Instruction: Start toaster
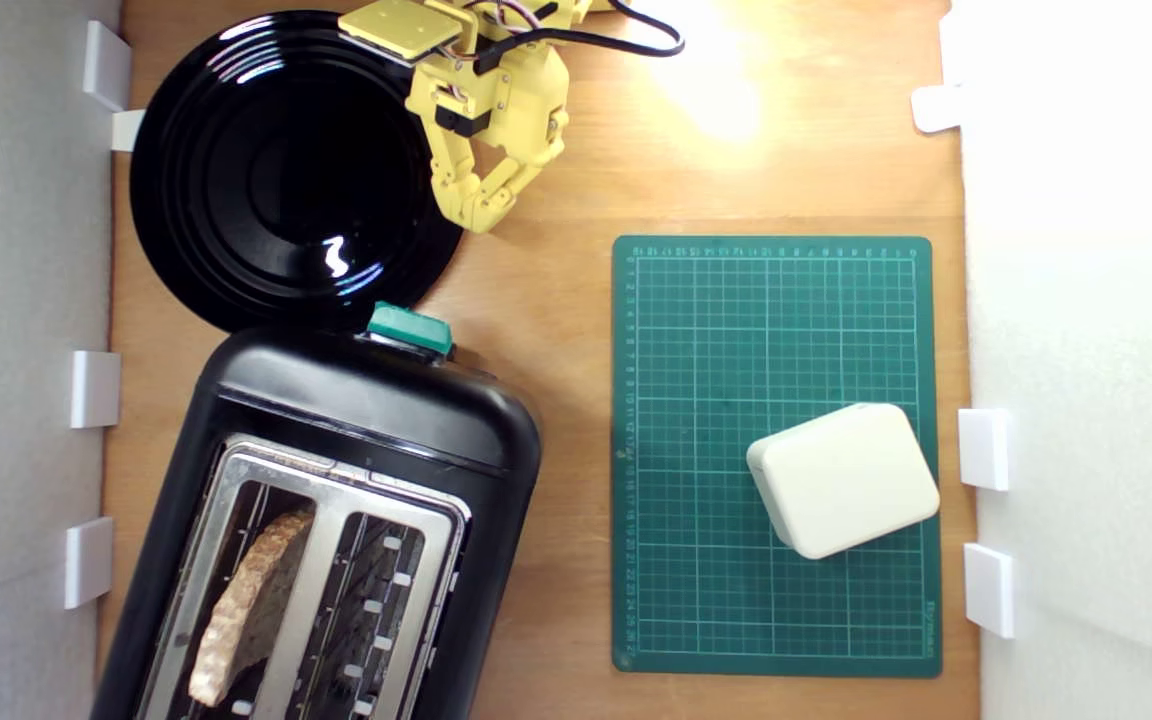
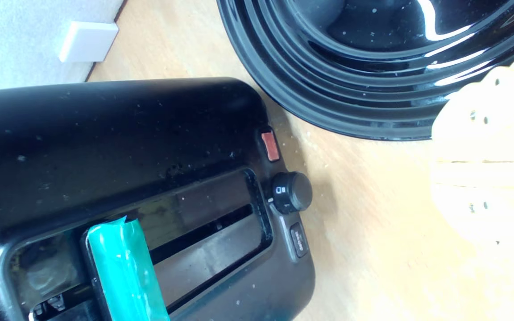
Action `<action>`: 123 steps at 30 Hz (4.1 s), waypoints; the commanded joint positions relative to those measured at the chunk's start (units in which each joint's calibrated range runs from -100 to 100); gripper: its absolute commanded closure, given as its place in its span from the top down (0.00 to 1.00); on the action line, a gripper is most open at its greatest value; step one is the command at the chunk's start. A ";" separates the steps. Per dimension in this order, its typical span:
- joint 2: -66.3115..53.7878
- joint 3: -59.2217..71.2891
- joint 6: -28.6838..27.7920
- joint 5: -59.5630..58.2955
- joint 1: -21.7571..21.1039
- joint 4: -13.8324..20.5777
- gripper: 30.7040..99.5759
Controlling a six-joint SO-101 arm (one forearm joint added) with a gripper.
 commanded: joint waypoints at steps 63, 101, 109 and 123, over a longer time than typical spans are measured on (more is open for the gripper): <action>-0.58 0.38 0.21 -0.63 0.29 0.94 0.01; 60.70 -76.95 -3.83 -0.55 -0.98 9.95 0.01; 65.53 -81.22 -4.09 -0.72 -2.25 9.85 0.01; 70.44 -81.22 -3.77 -1.06 -1.94 9.85 0.01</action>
